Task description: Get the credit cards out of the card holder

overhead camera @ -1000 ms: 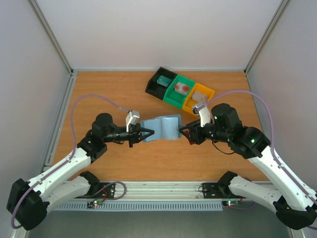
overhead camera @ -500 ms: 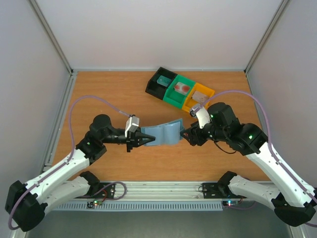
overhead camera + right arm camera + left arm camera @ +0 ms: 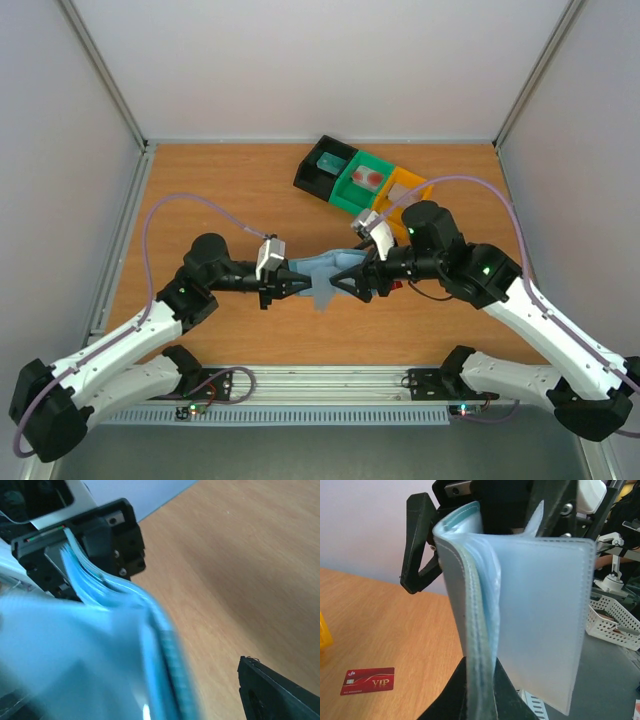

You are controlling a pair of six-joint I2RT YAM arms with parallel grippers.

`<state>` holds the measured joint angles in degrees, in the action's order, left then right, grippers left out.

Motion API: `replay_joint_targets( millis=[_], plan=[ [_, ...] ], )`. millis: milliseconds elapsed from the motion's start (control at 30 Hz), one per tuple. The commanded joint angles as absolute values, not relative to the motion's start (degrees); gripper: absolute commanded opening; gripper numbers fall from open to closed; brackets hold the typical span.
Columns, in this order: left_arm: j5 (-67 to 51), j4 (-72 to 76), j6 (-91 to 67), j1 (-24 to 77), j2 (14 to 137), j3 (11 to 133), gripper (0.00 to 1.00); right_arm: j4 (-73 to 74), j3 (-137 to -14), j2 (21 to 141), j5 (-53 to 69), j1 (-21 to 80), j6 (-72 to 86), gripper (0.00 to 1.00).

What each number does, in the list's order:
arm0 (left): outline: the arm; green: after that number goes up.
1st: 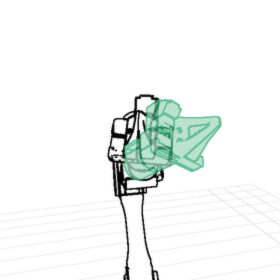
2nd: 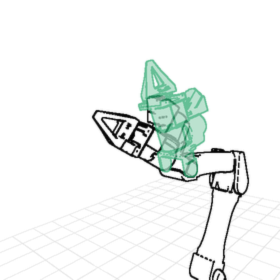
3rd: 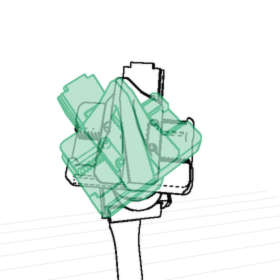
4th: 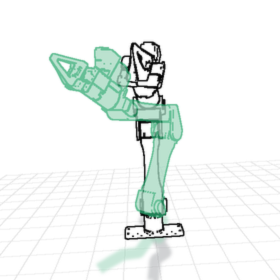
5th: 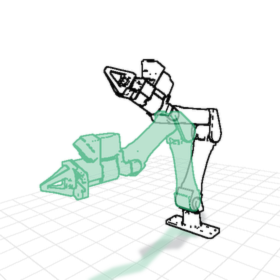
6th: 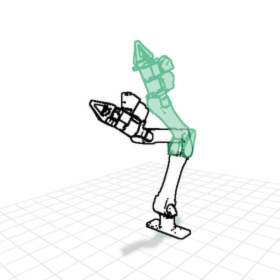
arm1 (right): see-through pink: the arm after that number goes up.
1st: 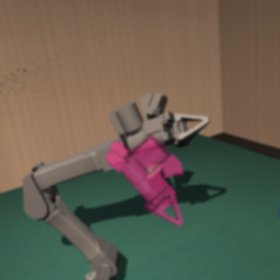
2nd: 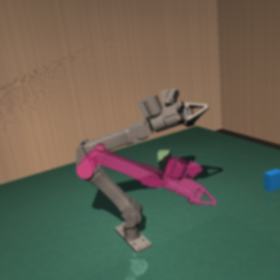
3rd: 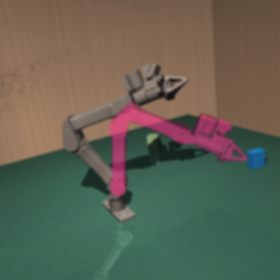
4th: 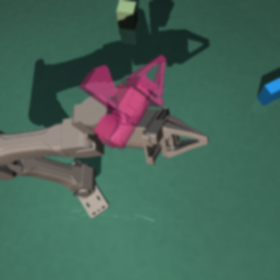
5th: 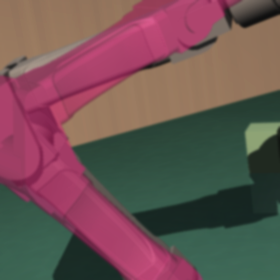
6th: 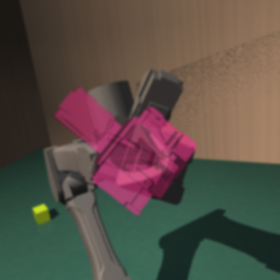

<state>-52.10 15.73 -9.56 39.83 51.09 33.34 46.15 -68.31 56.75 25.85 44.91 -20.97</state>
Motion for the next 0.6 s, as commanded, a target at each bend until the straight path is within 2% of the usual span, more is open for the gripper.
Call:
replay_joint_targets(
  millis=[0,200,467,567],
  plan=[
    [-51.68,21.59,-9.17,40.47,51.66,34.44,0.0,40.78,-69.72,59.79,24.29,48.78,-19.38,0.85],
    [-50.09,22.31,-10.95,40.66,51.68,33.99,0.0,41.05,-72.15,62.05,23.74,52.81,-20.88,0.84],
    [-46.67,22.6,-20.07,40.66,51.62,31.97,0.0,37.56,-70.38,52.27,30.39,52.73,-21.0,0.86],
    [-47.0,22.18,-20.41,40.67,51.8,32.42,0.0,39.21,-71.12,50.37,27.62,52.73,-20.64,0.87]
  ],
)
